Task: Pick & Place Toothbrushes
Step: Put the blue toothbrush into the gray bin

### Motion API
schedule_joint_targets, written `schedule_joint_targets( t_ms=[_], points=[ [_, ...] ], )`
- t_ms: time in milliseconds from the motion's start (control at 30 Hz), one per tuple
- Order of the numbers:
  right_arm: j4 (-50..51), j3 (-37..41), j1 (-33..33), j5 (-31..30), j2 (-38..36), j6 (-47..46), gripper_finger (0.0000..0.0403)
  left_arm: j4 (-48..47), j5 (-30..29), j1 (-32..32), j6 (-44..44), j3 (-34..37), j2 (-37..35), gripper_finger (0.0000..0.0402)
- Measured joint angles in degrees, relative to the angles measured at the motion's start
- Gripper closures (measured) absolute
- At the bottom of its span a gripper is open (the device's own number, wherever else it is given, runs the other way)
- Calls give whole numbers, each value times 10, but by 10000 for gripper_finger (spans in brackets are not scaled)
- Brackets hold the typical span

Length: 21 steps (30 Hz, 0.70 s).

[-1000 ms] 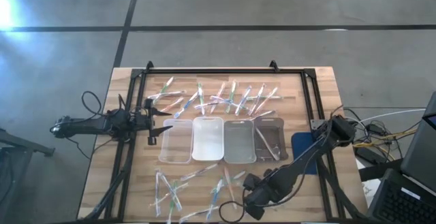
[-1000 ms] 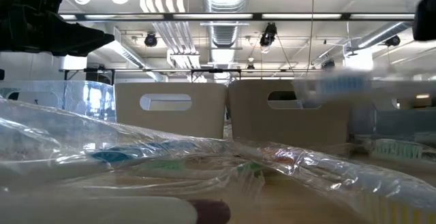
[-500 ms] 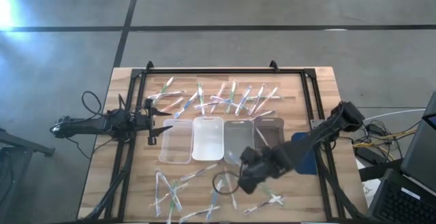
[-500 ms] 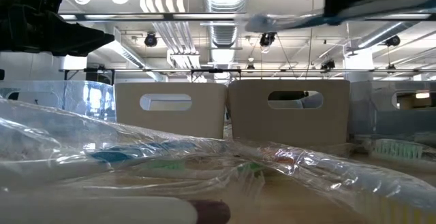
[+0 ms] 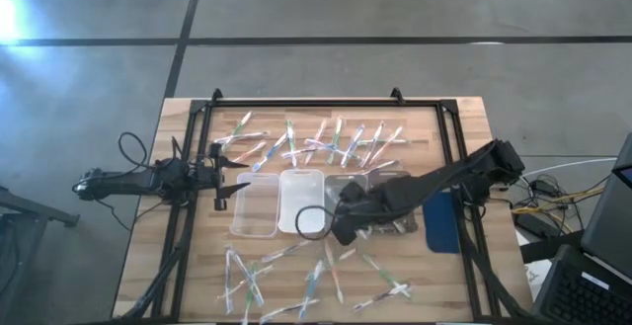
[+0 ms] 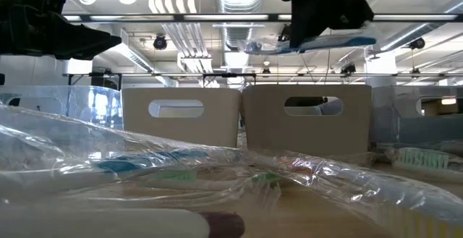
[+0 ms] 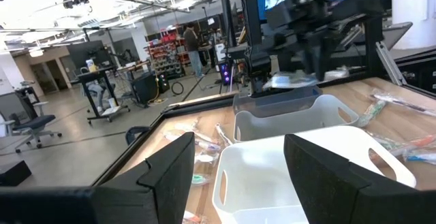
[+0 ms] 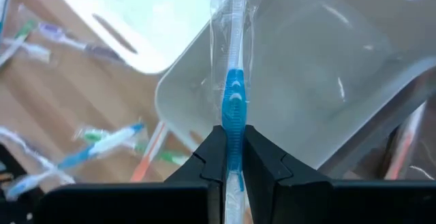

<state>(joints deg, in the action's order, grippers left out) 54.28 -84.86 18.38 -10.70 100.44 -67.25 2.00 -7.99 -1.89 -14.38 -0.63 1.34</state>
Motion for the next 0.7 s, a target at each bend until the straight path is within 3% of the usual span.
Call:
schedule_joint_targets(
  t_ms=[700],
  points=[
    [3, 15, -75, 7, 0, 34, 380, 0, 0, 0, 0, 0, 0, 170]
  ],
)
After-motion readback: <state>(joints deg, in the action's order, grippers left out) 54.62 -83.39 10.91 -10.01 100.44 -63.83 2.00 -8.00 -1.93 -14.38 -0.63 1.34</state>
